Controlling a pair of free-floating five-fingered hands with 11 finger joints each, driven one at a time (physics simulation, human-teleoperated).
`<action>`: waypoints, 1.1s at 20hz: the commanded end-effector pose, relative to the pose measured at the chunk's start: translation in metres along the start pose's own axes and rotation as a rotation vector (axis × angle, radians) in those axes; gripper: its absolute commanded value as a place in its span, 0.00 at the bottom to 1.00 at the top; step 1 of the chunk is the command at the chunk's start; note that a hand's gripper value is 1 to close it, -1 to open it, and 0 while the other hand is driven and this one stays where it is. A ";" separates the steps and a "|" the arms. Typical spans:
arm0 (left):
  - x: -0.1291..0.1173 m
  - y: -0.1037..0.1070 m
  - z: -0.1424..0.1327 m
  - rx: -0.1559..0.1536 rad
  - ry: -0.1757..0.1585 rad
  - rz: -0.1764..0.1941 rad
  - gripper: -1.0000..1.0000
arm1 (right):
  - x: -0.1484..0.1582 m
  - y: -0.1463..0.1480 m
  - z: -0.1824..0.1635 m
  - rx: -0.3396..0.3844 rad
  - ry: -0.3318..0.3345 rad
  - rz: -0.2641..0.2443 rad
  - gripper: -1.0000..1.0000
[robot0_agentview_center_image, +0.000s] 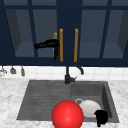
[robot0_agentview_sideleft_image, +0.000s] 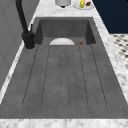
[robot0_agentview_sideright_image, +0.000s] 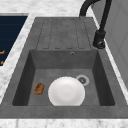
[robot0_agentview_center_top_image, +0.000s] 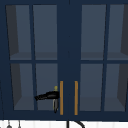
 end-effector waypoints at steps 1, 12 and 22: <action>-0.019 -0.006 0.016 0.004 0.042 0.019 0.00 | 0.000 0.000 0.000 0.000 0.000 0.000 0.50; -0.069 -0.040 0.051 -0.004 -0.112 -0.003 0.00 | 0.000 0.000 0.000 0.000 0.000 0.000 0.50; -0.086 -0.066 0.086 0.004 -0.198 -0.010 0.00 | 0.000 0.000 0.000 0.000 0.000 0.000 0.50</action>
